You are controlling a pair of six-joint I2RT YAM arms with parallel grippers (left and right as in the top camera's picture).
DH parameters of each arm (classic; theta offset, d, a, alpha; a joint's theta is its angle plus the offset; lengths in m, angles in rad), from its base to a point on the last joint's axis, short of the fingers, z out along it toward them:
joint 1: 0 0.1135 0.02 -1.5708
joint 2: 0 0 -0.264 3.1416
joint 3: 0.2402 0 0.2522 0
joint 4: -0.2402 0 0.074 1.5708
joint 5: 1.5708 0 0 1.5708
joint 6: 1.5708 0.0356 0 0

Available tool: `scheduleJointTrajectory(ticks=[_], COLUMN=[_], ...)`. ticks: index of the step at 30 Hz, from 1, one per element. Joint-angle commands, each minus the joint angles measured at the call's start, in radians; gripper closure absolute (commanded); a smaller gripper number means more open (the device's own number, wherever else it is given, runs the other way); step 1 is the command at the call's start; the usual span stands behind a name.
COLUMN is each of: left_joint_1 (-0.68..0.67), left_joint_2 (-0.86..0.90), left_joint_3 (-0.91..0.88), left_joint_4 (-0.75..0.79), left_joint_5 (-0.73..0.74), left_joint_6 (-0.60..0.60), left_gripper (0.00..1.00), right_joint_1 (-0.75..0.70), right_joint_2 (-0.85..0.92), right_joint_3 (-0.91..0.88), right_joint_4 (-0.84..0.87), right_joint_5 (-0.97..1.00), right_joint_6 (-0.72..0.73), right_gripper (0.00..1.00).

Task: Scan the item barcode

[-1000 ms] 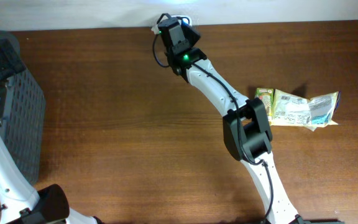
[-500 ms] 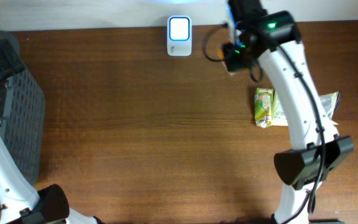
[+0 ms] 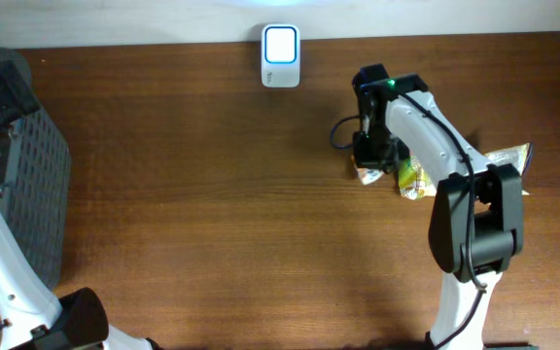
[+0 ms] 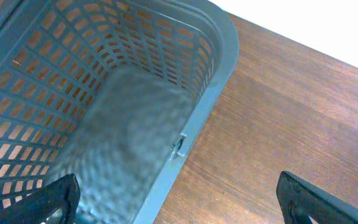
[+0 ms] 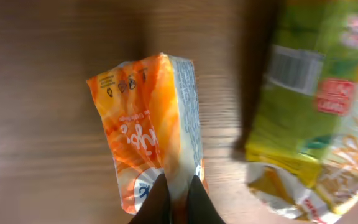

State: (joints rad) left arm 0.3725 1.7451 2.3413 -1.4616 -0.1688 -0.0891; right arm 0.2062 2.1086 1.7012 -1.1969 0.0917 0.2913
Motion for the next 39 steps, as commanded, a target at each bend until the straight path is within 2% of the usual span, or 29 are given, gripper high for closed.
scheduleJointTrajectory(ticks=[1,5,6,9,13,14,17,22,35,37,39], left_joint_1=[0.003,0.003,0.003,0.003,0.003,0.003,0.003,0.003,0.003,0.003,0.003], left_joint_2=[0.003,0.003,0.003,0.003,0.003,0.003,0.003,0.003,0.003,0.003,0.003], left_joint_3=[0.009,0.009,0.009,0.009,0.009,0.009,0.009,0.009,0.009,0.009,0.009], left_joint_4=[0.001,0.002,0.002,0.002,0.002,0.002,0.002,0.002,0.001,0.002,0.002], left_joint_5=[-0.001,-0.001,-0.001,-0.001,-0.001,-0.001,-0.001,-0.001,-0.001,-0.001,-0.001], left_joint_6=[0.015,0.015,0.015,0.015,0.015,0.015,0.015,0.015,0.015,0.015,0.015], left_gripper=[0.01,0.01,0.01,0.01,0.01,0.01,0.01,0.01,0.01,0.01,0.01], right_joint_1=[-0.061,-0.09,-0.09,-0.077,-0.048,-0.039,-0.002,0.016,0.016,0.024,0.051], right_joint_2=[-0.008,-0.014,-0.016,-0.065,-0.152,-0.175,-0.24,-0.31,-0.318,-0.327,-0.355], right_joint_3=[-0.013,0.0,0.009,0.122,0.326,0.385,0.561,0.687,0.687,0.686,0.673], right_joint_4=[0.0,-0.054,-0.07,-0.19,-0.325,-0.359,-0.45,-0.467,-0.467,-0.467,-0.447], right_joint_5=[0.105,0.123,0.122,0.114,-0.01,-0.023,-0.052,-0.051,-0.043,-0.022,0.106], right_joint_6=[0.039,0.039,0.039,0.016,-0.103,-0.111,-0.111,-0.111,-0.111,-0.112,-0.134], right_gripper=[0.69,0.46,0.43,0.4,0.39,0.32,0.0,0.01,0.01,0.01,0.01])
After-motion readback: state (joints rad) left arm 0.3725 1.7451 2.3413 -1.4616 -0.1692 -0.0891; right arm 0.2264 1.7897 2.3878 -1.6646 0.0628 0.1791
